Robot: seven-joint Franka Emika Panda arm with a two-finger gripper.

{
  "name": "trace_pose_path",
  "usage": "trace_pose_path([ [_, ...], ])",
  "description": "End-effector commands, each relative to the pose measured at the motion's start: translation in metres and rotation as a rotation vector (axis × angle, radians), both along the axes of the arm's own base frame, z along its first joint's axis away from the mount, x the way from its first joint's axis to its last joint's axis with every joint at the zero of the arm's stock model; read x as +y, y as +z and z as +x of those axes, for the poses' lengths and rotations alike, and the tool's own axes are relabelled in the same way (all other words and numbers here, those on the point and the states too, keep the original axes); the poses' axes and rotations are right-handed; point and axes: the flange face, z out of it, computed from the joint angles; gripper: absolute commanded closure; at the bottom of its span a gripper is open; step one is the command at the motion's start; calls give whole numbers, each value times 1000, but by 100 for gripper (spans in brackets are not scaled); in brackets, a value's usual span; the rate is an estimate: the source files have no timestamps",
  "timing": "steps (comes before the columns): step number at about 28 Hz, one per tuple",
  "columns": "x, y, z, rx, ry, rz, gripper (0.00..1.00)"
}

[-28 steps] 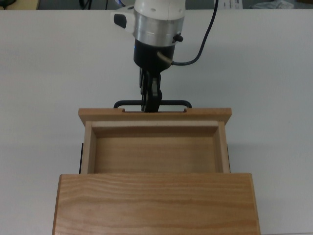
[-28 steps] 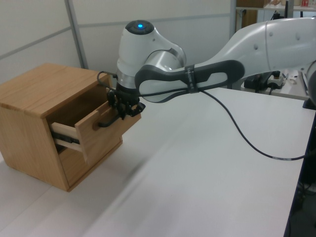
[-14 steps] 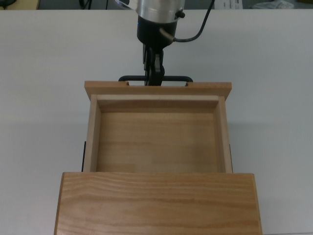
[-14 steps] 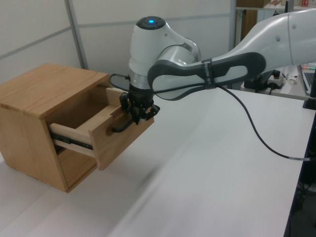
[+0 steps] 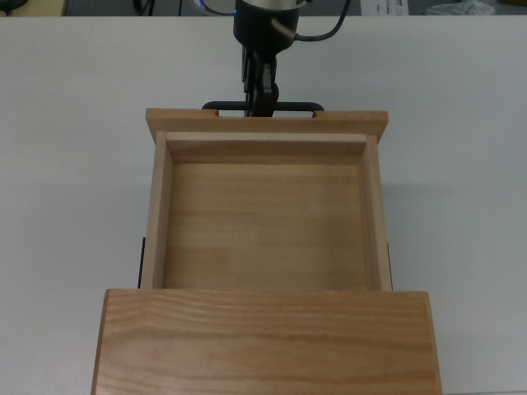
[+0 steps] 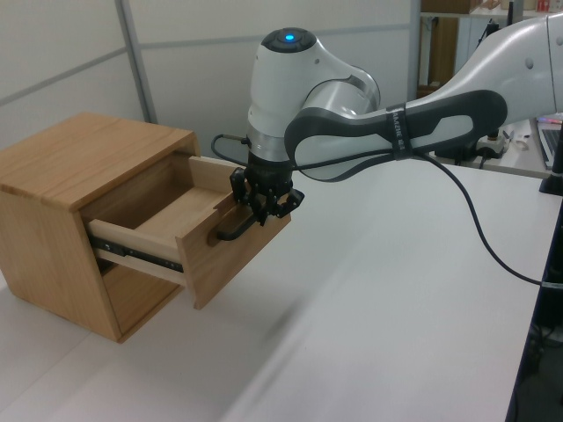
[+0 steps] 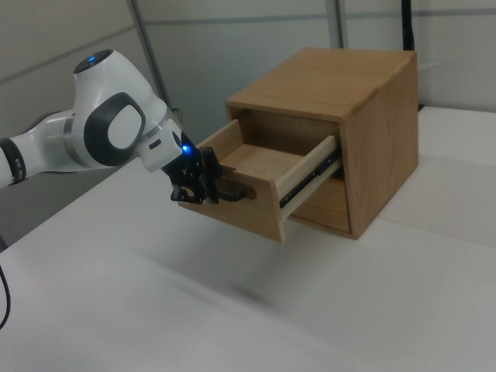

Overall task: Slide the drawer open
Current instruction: 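Pull the handle outward, sliding the upper drawer out of the cabinet, then open the gripper to release the drawer handle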

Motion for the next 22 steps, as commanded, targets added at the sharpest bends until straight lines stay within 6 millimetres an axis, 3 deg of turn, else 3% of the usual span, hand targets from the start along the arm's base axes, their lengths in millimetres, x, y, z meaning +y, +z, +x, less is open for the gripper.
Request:
trace_pose_path([
  [1, 4, 46, -28, -31, 40, 13, 100],
  [7, 3, 38, -40, 25, 56, -11, 100],
  [13, 5, 44, -44, 14, 65, -12, 100],
  [17, 5, 50, -41, 1, 79, -10, 34],
  [19, 5, 53, -39, -5, 84, -7, 16],
  [22, 4, 54, -38, -7, 91, -6, 0],
])
